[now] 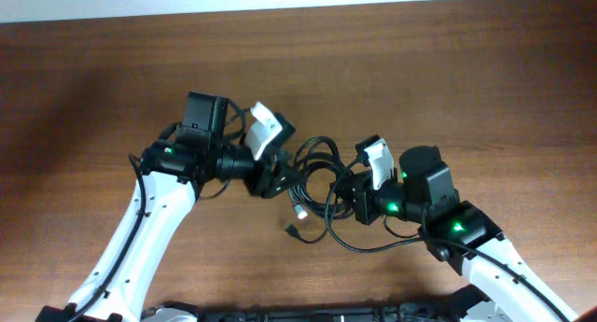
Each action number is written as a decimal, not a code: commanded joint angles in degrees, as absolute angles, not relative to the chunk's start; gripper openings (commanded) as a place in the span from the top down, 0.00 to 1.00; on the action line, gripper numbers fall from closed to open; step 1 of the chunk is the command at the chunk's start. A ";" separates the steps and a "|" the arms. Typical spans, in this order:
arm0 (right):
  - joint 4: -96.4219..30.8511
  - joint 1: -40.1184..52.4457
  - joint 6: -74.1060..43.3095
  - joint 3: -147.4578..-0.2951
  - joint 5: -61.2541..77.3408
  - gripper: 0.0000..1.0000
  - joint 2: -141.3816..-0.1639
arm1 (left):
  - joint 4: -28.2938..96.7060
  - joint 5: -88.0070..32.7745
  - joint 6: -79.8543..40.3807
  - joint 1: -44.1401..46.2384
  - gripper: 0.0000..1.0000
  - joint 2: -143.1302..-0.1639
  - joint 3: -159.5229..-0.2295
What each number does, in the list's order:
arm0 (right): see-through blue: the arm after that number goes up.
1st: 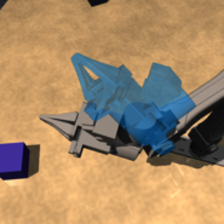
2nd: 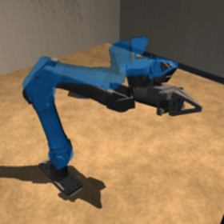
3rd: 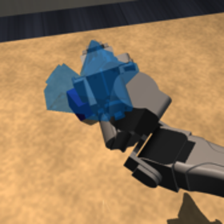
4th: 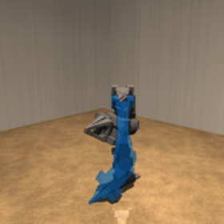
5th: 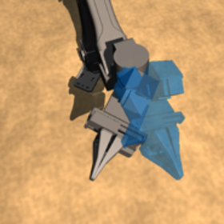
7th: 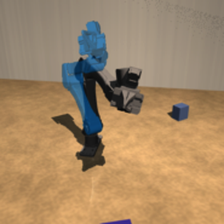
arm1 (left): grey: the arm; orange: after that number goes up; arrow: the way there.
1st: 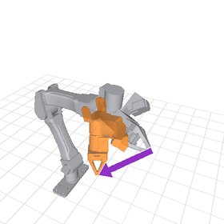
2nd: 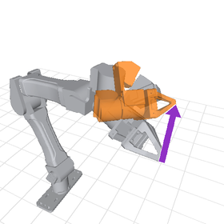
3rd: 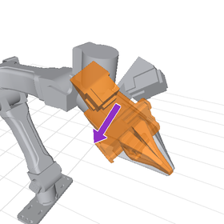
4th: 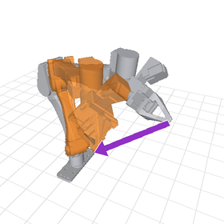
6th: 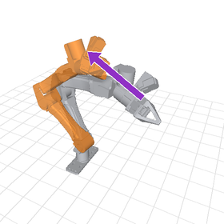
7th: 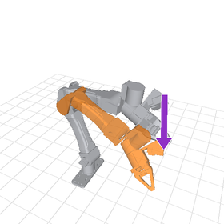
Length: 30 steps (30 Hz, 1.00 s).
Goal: Untangle cables
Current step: 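Pull the cables apart, left gripper left and right gripper right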
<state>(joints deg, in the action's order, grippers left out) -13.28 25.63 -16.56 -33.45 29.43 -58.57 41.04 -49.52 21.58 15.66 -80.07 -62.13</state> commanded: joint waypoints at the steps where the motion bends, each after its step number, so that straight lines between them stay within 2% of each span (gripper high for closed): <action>1: -16.69 25.41 -16.51 -34.09 28.99 0.96 -58.65 | 34.02 -50.59 14.17 15.49 0.10 -78.74 -63.05; 3: -16.51 25.41 -16.51 -34.09 31.35 0.96 -58.65 | 32.93 -50.57 14.17 15.49 0.10 -78.74 -63.05; 5: -16.53 25.43 -16.51 -34.09 34.04 0.96 -58.65 | 33.17 -49.39 14.17 15.88 0.20 -78.85 -63.05; 7: -16.53 25.43 -16.53 -34.09 38.26 0.96 -58.65 | 33.41 -43.24 14.17 17.80 0.33 -79.13 -62.98; 10: -16.51 25.43 -17.04 -34.09 41.06 0.96 -58.65 | 33.47 -40.64 14.15 20.86 0.37 -80.58 -62.94; 11: -16.51 25.43 -16.99 -34.09 41.85 0.96 -58.65 | 33.47 -40.53 14.15 22.22 0.43 -81.73 -62.94; 13: -16.51 25.43 -17.02 -34.09 41.85 0.96 -58.63 | 33.69 -38.37 14.13 23.53 0.56 -84.20 -62.94; 14: -16.51 25.43 -17.67 -34.09 41.85 0.96 -58.63 | 34.46 -35.66 14.11 23.94 0.69 -86.13 -62.94; 15: -16.49 25.43 -18.72 -34.09 41.82 0.96 -58.63 | 35.35 -34.22 14.11 23.97 0.95 -87.57 -62.94; 16: -16.51 25.43 -18.94 -34.09 41.82 0.96 -58.65 | 35.73 -32.88 12.62 23.83 1.00 -88.53 -62.94; 19: -16.73 25.43 -18.94 -34.09 41.82 0.96 -58.65 | 35.38 -26.55 3.25 22.02 1.00 -88.60 -63.18; 26: -19.79 25.41 -18.90 -34.09 41.30 0.96 -58.65 | 35.18 -26.06 -21.12 13.15 1.00 -84.55 -65.43; 30: -24.23 23.79 -20.45 -34.09 36.86 0.96 -58.57 | 35.20 -26.06 -24.88 12.95 1.00 -82.98 -65.43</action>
<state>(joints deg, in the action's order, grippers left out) -20.64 25.54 -19.42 -34.46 37.74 -59.18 36.25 -30.79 -21.37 15.03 -85.06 -62.92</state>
